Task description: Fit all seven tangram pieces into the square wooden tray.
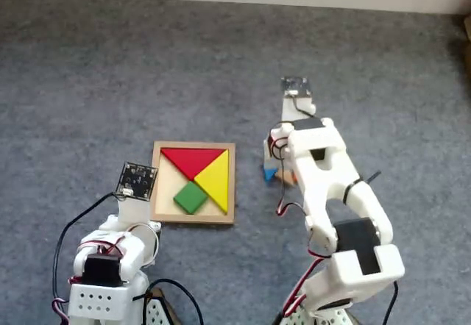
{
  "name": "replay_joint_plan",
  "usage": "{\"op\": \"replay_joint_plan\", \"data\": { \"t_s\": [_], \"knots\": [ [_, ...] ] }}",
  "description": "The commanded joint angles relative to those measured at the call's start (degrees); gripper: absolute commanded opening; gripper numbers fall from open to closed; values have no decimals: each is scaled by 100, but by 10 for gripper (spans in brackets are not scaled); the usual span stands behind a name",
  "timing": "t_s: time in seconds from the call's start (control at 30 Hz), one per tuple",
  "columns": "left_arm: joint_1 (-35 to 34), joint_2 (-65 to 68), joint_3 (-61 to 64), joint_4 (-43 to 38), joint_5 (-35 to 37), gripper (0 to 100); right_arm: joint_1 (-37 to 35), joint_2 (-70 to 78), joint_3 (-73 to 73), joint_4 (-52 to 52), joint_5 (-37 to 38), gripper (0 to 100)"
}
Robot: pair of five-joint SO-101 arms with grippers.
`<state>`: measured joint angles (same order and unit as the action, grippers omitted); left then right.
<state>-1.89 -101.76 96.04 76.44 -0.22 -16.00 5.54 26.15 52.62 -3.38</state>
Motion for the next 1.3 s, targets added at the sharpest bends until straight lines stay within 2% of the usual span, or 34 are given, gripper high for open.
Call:
{"op": "replay_joint_plan", "data": {
  "t_s": [0.0,0.1,0.43,0.53,1.27],
  "knots": [
    [145,-259,119,44,44,16,40,251,-75,-92,114,217],
    [145,-259,119,44,44,16,-48,286,-66,-66,440,217],
    [154,-259,119,44,44,16,-259,303,-31,-66,527,217],
    [154,-259,119,44,44,16,-426,321,-31,-84,782,217],
    [154,-259,119,44,44,16,-418,338,48,470,835,214]
  ]
}}
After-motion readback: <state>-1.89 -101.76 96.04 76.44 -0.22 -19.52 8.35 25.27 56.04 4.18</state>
